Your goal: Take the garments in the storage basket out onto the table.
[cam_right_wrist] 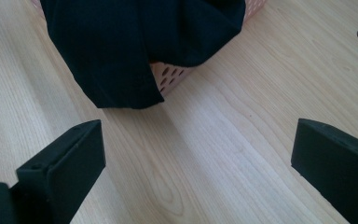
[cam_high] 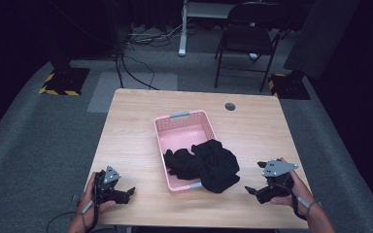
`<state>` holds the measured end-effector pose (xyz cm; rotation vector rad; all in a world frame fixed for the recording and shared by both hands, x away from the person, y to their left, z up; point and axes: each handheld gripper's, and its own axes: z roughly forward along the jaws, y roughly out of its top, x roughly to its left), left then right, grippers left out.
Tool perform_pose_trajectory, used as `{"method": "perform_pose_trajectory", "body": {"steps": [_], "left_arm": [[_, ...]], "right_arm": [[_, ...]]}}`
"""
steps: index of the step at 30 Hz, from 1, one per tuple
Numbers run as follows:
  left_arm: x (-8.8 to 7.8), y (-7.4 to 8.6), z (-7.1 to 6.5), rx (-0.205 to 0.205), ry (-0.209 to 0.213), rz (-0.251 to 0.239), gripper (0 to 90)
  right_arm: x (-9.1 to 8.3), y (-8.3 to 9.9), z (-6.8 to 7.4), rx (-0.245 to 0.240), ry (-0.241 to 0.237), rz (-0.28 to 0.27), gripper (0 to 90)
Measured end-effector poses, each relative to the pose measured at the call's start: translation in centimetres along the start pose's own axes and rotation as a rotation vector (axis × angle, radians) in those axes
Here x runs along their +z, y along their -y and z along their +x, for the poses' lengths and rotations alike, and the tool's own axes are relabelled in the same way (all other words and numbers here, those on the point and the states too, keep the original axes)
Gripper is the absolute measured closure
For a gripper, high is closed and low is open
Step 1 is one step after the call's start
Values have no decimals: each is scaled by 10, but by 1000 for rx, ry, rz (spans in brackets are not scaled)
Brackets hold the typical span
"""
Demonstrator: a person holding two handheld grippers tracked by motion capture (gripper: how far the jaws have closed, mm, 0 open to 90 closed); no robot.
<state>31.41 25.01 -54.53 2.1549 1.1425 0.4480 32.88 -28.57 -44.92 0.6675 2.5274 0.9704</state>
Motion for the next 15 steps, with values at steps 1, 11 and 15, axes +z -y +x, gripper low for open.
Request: {"method": "perform_pose_trajectory", "body": {"steps": [1, 11, 15], "left_arm": [[0, 0, 0, 0, -1, 0, 0], [0, 0, 0, 0, -1, 0, 0], [0, 0, 0, 0, -1, 0, 0]], "right_arm": [[0, -2, 0, -5, 0, 2, 27], [2, -19, 2, -34, -18, -2, 27], [2, -27, 2, -48, -26, -9, 27]]}}
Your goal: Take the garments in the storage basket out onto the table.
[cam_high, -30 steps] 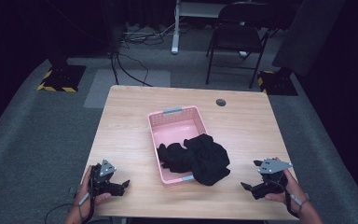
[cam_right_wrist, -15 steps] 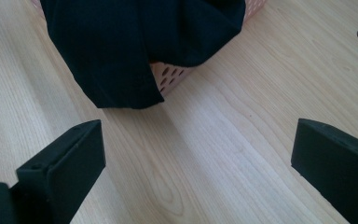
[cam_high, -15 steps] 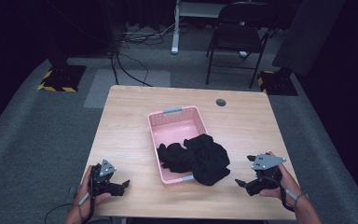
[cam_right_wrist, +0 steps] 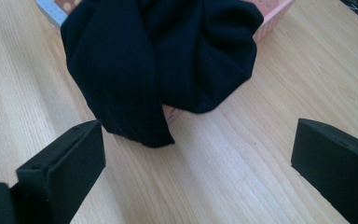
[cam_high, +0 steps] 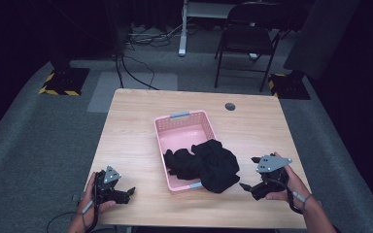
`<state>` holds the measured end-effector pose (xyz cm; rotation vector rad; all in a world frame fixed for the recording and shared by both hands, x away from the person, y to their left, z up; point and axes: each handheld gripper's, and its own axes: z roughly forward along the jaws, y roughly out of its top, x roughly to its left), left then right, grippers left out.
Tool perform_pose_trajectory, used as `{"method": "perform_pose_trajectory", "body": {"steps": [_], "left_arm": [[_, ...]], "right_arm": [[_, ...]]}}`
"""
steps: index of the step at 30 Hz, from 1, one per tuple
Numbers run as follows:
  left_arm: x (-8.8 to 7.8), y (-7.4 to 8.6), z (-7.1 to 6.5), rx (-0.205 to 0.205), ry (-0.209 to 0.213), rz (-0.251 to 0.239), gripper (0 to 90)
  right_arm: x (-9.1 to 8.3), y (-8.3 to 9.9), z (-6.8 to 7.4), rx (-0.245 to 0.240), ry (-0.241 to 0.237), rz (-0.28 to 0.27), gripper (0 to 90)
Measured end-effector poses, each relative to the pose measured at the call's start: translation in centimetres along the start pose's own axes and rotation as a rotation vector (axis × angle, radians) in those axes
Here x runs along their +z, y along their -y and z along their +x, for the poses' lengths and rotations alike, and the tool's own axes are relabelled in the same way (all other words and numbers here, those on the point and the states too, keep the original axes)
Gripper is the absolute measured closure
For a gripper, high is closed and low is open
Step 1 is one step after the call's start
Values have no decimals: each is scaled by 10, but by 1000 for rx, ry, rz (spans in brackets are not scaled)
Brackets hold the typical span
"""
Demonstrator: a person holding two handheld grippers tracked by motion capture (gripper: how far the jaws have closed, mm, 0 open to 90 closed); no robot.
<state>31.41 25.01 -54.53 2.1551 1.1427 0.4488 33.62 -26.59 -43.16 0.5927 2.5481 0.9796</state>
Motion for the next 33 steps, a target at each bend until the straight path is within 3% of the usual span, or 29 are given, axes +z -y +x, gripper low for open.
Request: {"method": "perform_pose_trajectory", "body": {"steps": [15, 33], "left_arm": [[0, 0, 0, 0, 1, 0, 0], [0, 0, 0, 0, 1, 0, 0]], "right_arm": [[12, -32, 3, -40, -45, -16, 27], [35, -64, 9, -100, -78, 15, 38]]}}
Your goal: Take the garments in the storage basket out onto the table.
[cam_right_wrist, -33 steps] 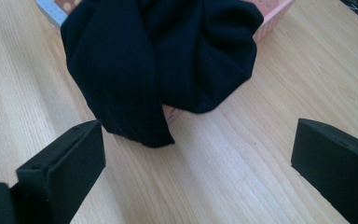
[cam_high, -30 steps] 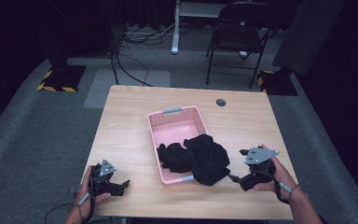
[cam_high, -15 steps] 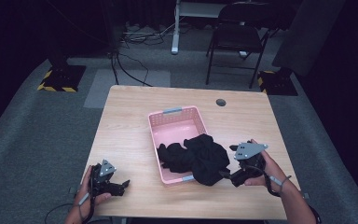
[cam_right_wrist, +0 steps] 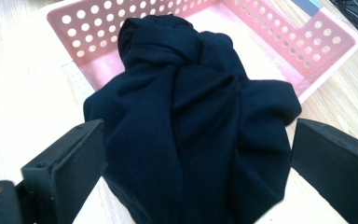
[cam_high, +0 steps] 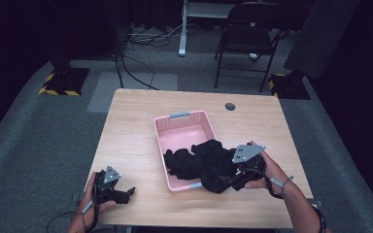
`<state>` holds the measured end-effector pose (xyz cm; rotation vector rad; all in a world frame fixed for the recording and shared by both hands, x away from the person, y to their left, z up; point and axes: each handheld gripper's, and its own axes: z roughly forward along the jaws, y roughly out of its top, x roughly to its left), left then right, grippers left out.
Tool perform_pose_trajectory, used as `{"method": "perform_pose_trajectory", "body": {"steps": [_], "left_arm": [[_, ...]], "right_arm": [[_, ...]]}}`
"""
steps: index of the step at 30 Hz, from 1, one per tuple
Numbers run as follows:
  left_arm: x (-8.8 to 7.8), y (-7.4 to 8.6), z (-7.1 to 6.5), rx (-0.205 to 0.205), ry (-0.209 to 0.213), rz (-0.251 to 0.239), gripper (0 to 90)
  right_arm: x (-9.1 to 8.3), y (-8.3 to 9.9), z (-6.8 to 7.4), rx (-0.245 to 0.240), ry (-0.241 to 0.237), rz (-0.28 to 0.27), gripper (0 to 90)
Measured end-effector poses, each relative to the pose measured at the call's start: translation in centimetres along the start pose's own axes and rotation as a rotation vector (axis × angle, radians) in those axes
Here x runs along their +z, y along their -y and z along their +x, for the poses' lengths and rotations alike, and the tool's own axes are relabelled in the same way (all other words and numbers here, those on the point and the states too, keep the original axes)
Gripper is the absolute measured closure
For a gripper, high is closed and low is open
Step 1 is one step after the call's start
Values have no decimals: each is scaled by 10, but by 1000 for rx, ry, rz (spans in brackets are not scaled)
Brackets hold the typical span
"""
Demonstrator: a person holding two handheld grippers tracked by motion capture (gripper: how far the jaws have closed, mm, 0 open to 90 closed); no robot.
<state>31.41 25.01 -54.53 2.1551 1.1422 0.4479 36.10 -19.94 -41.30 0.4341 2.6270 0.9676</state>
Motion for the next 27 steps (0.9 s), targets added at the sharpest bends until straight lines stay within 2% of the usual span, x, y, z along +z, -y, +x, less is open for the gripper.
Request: {"method": "perform_pose_trajectory", "body": {"steps": [27], "left_arm": [[0, 0, 0, 0, 0, 0, 0]], "right_arm": [[39, -38, 8, -73, -48, 75, 40]]}}
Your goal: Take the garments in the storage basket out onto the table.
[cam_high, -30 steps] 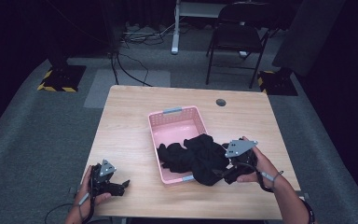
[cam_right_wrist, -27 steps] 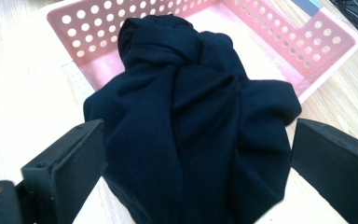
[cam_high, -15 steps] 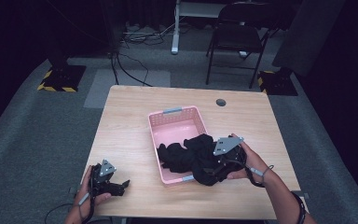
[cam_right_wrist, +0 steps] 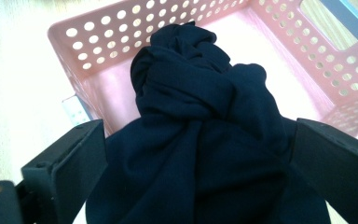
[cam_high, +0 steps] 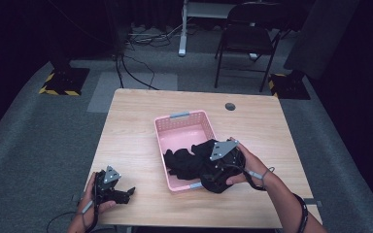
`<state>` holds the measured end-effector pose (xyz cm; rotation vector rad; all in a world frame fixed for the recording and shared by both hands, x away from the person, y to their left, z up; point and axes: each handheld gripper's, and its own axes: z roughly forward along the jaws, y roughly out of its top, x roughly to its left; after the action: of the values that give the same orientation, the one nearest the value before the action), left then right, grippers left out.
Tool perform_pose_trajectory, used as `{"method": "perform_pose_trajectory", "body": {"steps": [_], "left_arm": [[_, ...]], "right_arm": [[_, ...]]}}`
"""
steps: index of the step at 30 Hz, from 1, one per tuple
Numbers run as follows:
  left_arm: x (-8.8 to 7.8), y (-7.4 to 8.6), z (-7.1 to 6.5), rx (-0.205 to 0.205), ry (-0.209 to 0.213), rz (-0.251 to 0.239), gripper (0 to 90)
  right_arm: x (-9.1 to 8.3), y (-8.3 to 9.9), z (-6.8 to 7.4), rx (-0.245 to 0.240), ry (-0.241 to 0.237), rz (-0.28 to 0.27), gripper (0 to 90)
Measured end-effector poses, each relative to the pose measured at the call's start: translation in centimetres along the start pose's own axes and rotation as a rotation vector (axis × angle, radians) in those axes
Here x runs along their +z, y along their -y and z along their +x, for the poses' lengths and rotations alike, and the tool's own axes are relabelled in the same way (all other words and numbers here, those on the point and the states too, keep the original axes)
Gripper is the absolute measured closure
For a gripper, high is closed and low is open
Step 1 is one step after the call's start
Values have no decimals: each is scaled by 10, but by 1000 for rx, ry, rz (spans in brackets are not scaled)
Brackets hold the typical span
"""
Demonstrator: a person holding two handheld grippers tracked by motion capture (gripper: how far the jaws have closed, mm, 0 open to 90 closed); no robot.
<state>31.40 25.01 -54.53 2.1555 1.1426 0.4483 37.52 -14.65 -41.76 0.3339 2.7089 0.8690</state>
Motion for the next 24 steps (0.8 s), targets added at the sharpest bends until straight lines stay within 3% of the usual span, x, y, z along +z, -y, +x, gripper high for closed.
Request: {"method": "perform_pose_trajectory", "body": {"steps": [11, 24], "left_arm": [[0, 0, 0, 0, 0, -1, 0], [0, 0, 0, 0, 1, 1, 0]], "right_arm": [[24, -13, 2, -33, -12, 74, 47], [42, -14, -5, -10, -12, 135, 42]]}}
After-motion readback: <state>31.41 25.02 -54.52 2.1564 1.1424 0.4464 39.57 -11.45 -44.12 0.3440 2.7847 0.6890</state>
